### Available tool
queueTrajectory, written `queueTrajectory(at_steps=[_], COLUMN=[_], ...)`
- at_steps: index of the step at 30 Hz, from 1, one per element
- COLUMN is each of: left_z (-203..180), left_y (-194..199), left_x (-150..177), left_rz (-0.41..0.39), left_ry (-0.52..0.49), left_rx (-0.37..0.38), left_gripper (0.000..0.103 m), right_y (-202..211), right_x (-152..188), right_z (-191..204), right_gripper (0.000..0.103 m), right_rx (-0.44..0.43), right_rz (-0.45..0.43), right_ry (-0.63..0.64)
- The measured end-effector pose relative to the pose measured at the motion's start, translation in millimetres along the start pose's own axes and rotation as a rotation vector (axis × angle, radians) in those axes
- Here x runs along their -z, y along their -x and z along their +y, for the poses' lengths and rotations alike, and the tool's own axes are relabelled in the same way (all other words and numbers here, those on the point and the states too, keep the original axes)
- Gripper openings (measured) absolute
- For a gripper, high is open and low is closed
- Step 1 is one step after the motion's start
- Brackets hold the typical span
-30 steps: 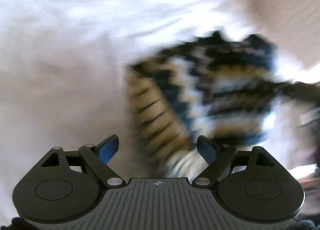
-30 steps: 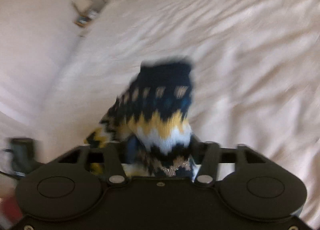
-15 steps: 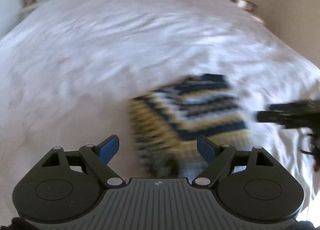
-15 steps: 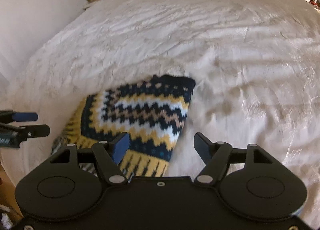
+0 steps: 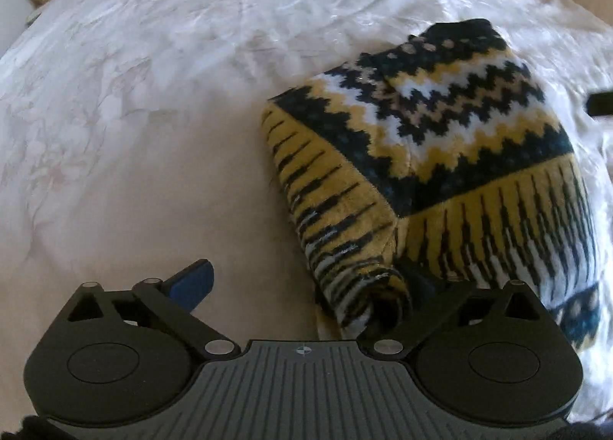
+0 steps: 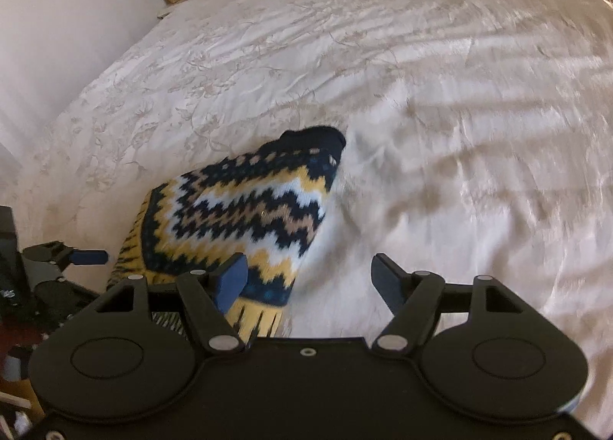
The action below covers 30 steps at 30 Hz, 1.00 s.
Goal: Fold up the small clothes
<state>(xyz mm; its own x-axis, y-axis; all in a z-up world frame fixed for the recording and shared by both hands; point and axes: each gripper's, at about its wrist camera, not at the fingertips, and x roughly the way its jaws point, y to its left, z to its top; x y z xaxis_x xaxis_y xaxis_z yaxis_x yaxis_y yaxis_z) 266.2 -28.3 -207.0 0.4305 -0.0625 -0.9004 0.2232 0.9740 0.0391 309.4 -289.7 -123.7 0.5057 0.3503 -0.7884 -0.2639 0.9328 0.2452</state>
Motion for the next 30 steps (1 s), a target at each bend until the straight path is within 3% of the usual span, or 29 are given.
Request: queueTrajectory(at_steps=[4,9,11,14,17,20,26,30], left_z=[4.3,9.4,8.9,8.4,9.8,11.3,14.9,21.4], left_y=[-4.3,-2.6,-1.4,0.2,2.2,1.2,-2.4,5.1], left_x=[0.0,7.8,6.7,6.3,8.8,8.8,7.9,7.6], left_rz=[0.005,-0.002,0.002,0.006,0.007,0.009,0.023,0.018], left_ry=[0.043,0.096,0.098,0.1,0.116,0.133,0.145,0.194], left_rx=[0.013,0.043,0.042,0.042,0.053,0.056,0.072,0.096], left_gripper=[0.103,0.103,0.103,0.103,0.103,0.103,0.103,0.102], right_y=[-27.5,-101.6,-122.6,-117.0,-76.5,-41.7,-55.1,-57.6], right_x=[-17.0,-34.2,-36.7,-39.2,-32.1,-14.5,33.4,31.9], right_z=[7.2,16.1,16.6,13.9,14.1,20.8,45.0,47.3], right_gripper=[0.072,0.068,0.072,0.072,0.07,0.07,0.07,0.07], right_rx=[0.035,0.119,0.124,0.108,0.115,0.082,0.087,0.092], right_rz=[0.022,0.172,0.214,0.19,0.062,0.002,0.118,0.097], right_ry=[0.039,0.132,0.165,0.167,0.167,0.181,0.285,0.276])
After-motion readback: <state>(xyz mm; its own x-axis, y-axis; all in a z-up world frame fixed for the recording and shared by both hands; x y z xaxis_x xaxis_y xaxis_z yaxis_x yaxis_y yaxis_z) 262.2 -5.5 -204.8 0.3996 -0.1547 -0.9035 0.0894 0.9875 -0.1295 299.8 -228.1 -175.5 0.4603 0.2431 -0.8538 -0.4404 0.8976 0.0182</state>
